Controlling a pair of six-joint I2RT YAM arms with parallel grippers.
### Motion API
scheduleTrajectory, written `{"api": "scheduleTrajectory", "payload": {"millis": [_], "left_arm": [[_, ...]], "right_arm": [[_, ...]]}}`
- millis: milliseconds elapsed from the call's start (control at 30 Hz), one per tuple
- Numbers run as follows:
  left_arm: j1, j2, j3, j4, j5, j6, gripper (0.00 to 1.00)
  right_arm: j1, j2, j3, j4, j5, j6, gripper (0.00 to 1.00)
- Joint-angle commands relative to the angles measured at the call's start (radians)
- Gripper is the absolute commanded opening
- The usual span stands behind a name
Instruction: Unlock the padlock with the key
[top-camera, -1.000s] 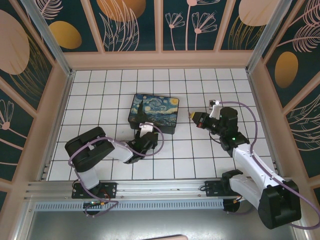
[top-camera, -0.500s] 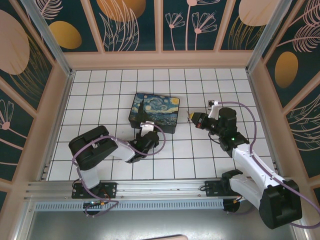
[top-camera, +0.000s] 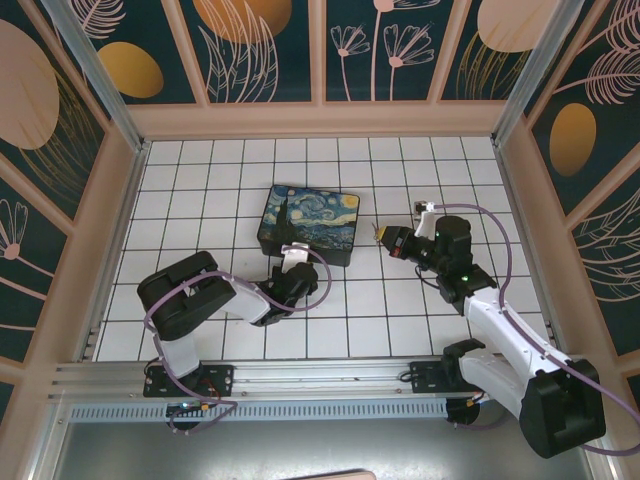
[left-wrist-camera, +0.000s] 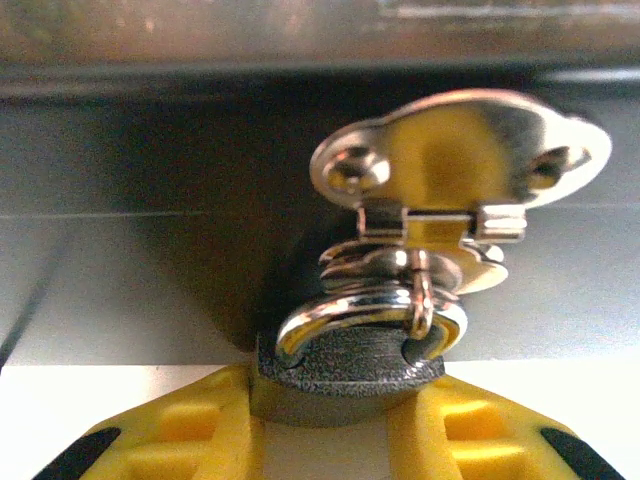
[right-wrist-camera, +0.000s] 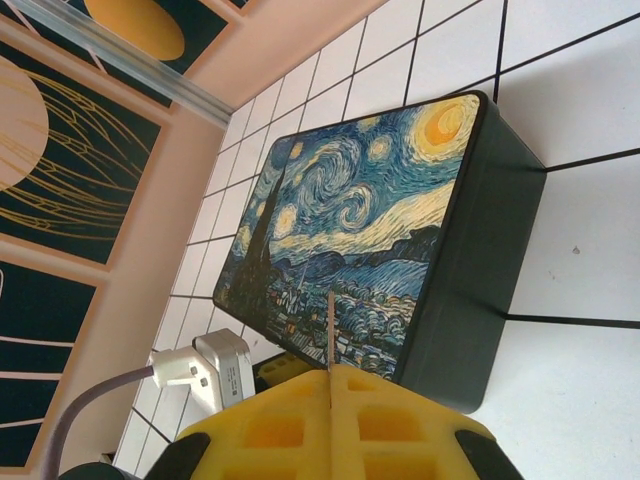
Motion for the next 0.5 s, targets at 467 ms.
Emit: {"api": "scheduleTrajectory", "payload": {"millis": [467], "left_arm": [[-0.001, -0.210, 0.028, -0.199, 0.024, -0.068, 0.17]], "right_arm": [[0.021, -0.009, 0.018, 0.004, 0.020, -0.002, 0.00]]}}
